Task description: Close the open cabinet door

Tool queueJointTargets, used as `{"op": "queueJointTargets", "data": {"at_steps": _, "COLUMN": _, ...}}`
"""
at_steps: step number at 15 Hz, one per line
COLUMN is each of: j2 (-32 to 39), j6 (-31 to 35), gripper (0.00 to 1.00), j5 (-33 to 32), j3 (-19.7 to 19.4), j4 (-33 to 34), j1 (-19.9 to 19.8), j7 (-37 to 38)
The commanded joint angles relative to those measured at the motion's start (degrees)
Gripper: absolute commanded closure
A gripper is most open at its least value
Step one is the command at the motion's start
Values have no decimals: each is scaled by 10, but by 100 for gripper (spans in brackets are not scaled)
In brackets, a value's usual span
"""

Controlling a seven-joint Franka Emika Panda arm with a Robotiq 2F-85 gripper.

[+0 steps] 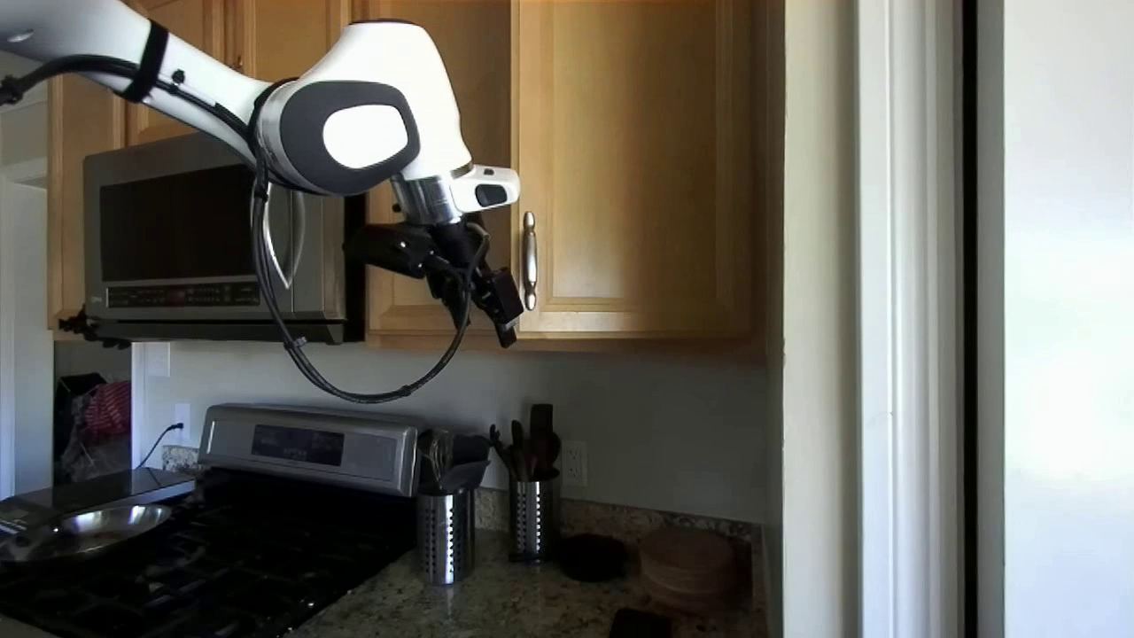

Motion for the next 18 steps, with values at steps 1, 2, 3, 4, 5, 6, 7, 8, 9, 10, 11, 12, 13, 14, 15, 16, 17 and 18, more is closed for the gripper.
{"op": "queueJointTargets", "data": {"at_steps": 1, "j2": 6, "j6": -10, "gripper": 0, "j5": 53, "j3": -20, "j4": -3, "j1": 29, "j7": -62}}
{"op": "queueJointTargets", "data": {"at_steps": 2, "j2": 9, "j6": -13, "gripper": 0, "j5": 58, "j3": -21, "j4": -3, "j1": 30, "j7": -73}}
{"op": "queueJointTargets", "data": {"at_steps": 3, "j2": 14, "j6": -10, "gripper": 0, "j5": 52, "j3": -18, "j4": -4, "j1": 22, "j7": -72}}
{"op": "queueJointTargets", "data": {"at_steps": 4, "j2": 18, "j6": -7, "gripper": 0, "j5": 47, "j3": -17, "j4": -4, "j1": 17, "j7": -70}}
{"op": "queueJointTargets", "data": {"at_steps": 5, "j2": 27, "j6": 14, "gripper": 0, "j5": 31, "j3": -9, "j4": -6, "j1": 2, "j7": -44}}
{"op": "queueJointTargets", "data": {"at_steps": 6, "j2": 32, "j6": 18, "gripper": 25, "j5": 26, "j3": -8, "j4": -5, "j1": -3, "j7": -37}}
{"op": "queueJointTargets", "data": {"at_steps": 7, "j2": 40, "j6": 26, "gripper": 26, "j5": 17, "j3": -5, "j4": -4, "j1": -14, "j7": -23}}
{"op": "queueJointTargets", "data": {"at_steps": 8, "j2": 44, "j6": 27, "gripper": 33, "j5": 12, "j3": -5, "j4": -2, "j1": -21, "j7": -18}}
{"op": "queueJointTargets", "data": {"at_steps": 9, "j2": 44, "j6": 27, "gripper": 40, "j5": 3, "j3": -5, "j4": 2, "j1": -32, "j7": -3}}
{"op": "queueJointTargets", "data": {"at_steps": 10, "j2": 47, "j6": 33, "gripper": 47, "j5": 1, "j3": -6, "j4": 4, "j1": -39, "j7": 5}}
{"op": "queueJointTargets", "data": {"at_steps": 11, "j2": 46, "j6": 38, "gripper": 54, "j5": 3, "j3": -8, "j4": 7, "j1": -46, "j7": 20}}
{"op": "queueJointTargets", "data": {"at_steps": 12, "j2": 47, "j6": 47, "gripper": 59, "j5": 2, "j3": -6, "j4": 9, "j1": -53, "j7": 38}}
{"op": "queueJointTargets", "data": {"at_steps": 13, "j2": 47, "j6": 59, "gripper": 67, "j5": 9, "j3": -5, "j4": 10, "j1": -57, "j7": 52}}
{"op": "queueJointTargets", "data": {"at_steps": 14, "j2": 48, "j6": 71, "gripper": 73, "j5": 10, "j3": -4, "j4": 11, "j1": -61, "j7": 66}}
{"op": "queueJointTargets", "data": {"at_steps": 15, "j2": 51, "j6": 78, "gripper": 80, "j5": 17, "j3": -4, "j4": 16, "j1": -61, "j7": 79}}
{"op": "queueJointTargets", "data": {"at_steps": 16, "j2": 53, "j6": 83, "gripper": 86, "j5": 22, "j3": -3, "j4": 21, "j1": -60, "j7": 92}}
{"op": "queueJointTargets", "data": {"at_steps": 17, "j2": 56, "j6": 90, "gripper": 93, "j5": 33, "j3": -4, "j4": 25, "j1": -56, "j7": 102}}
{"op": "queueJointTargets", "data": {"at_steps": 18, "j2": 59, "j6": 96, "gripper": 96, "j5": 36, "j3": -2, "j4": 27, "j1": -55, "j7": 116}}
